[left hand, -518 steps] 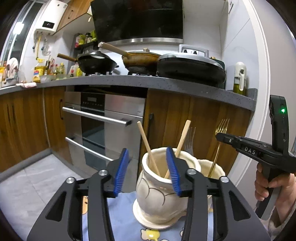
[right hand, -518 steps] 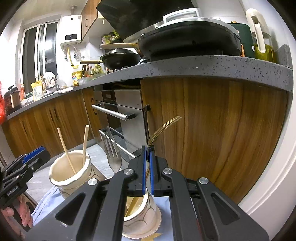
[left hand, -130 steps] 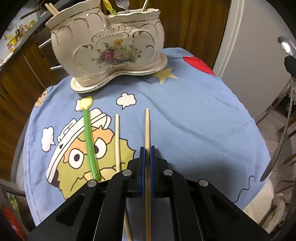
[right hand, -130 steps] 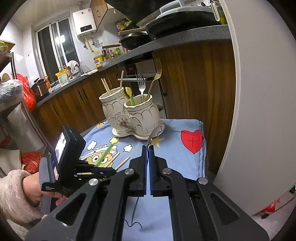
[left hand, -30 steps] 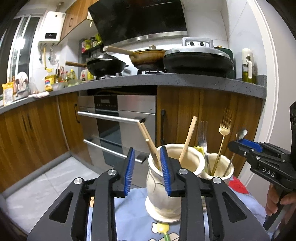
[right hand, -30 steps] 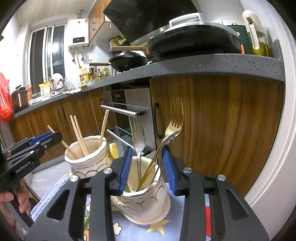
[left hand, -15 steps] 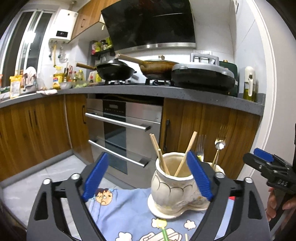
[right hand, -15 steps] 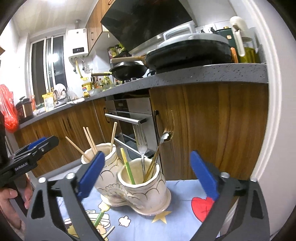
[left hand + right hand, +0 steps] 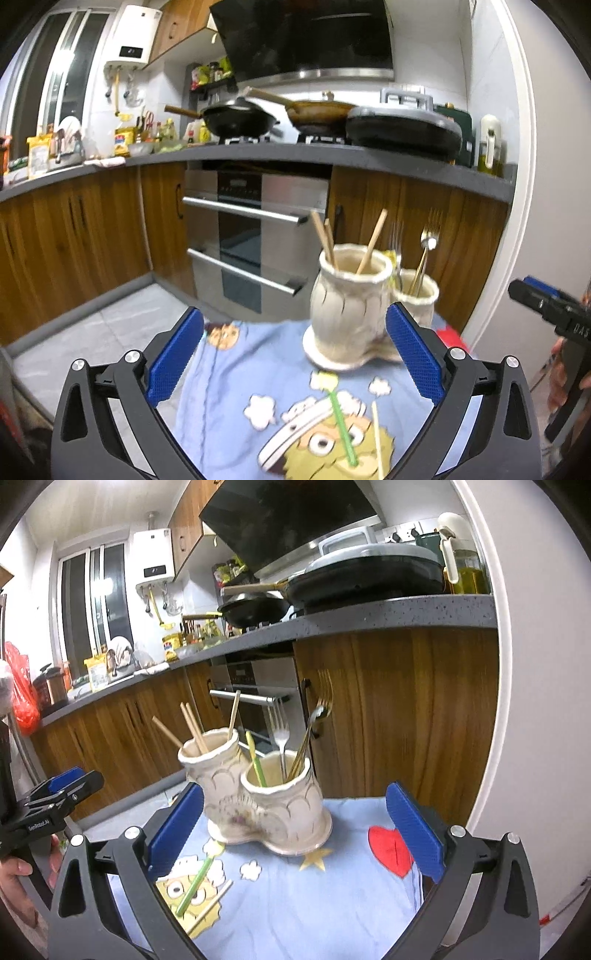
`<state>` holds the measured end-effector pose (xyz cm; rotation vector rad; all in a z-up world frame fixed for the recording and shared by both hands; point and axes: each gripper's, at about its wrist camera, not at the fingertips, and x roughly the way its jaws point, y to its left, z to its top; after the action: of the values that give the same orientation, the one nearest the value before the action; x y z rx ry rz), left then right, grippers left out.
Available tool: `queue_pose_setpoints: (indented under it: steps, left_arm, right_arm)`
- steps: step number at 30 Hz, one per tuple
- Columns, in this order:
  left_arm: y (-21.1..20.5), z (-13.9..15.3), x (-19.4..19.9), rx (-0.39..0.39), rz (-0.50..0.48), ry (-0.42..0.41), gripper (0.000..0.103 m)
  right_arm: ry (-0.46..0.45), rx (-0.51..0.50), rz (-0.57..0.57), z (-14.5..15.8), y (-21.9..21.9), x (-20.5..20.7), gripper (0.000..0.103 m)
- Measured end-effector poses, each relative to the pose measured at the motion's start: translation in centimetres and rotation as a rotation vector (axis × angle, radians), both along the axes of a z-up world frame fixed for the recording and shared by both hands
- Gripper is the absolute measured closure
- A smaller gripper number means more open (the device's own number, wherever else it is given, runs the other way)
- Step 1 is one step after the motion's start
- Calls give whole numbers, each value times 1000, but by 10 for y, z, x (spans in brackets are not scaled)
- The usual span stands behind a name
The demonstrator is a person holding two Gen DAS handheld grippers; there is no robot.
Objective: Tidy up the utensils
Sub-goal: 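Move back and grasp the green-handled yellow spoon with the right tool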
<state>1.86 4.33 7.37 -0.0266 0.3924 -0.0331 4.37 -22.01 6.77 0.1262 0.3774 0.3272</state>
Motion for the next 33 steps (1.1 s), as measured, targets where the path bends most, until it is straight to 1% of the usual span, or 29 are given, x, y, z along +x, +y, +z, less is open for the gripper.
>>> queue_pose_setpoints:
  steps: [2,5,7,12,16,21,24,25,26,28,29,31,32,33]
  left_arm:
    - [2,-4,-6,14,-2,18,5]
    - [8,-13,-16,15,1,46,5]
    - [12,-21,-21,13,-2,82,5]
    - [18,-39,-31,35,-15,139,5]
    - [24,-51,-39,46,-22,163,5]
    - [33,-64,-41,30,-30,192,5]
    - [41,-71,-41,14,-23,208,5]
    - [43,-73,-40,11,-20,211,5]
    - [46,-75,-40,4,-14,217,5]
    - [50,-78,-38,-12,-2,227,5]
    - [52,-80,-37,-23,2,236,5]
    - [56,-84,-35,-36,11,251,5]
    - [57,-86,-34,-41,16,256,5]
    - [58,-87,-34,-45,19,260,5]
  right_arm:
    - [21,-10,5,-4,2,-4,5]
    - [46,-26,13,-12,6,-10,5]
    - [63,-42,20,-19,10,-12,5]
    - [129,-76,53,-38,25,-14,5]
    - [185,-114,90,-55,46,-11,5]
    - [234,-171,142,-69,79,-5,5]
    - [285,-199,166,-79,100,4,7]
    - [305,-204,174,-82,106,8,13]
    - [330,-209,178,-85,113,13,17]
    - [375,-209,186,-91,125,23,32]
    - [400,-208,190,-94,132,29,37]
    - [433,-211,195,-98,144,36,52]
    - [444,-212,199,-100,149,39,55]
    - [454,-221,206,-102,156,43,60]
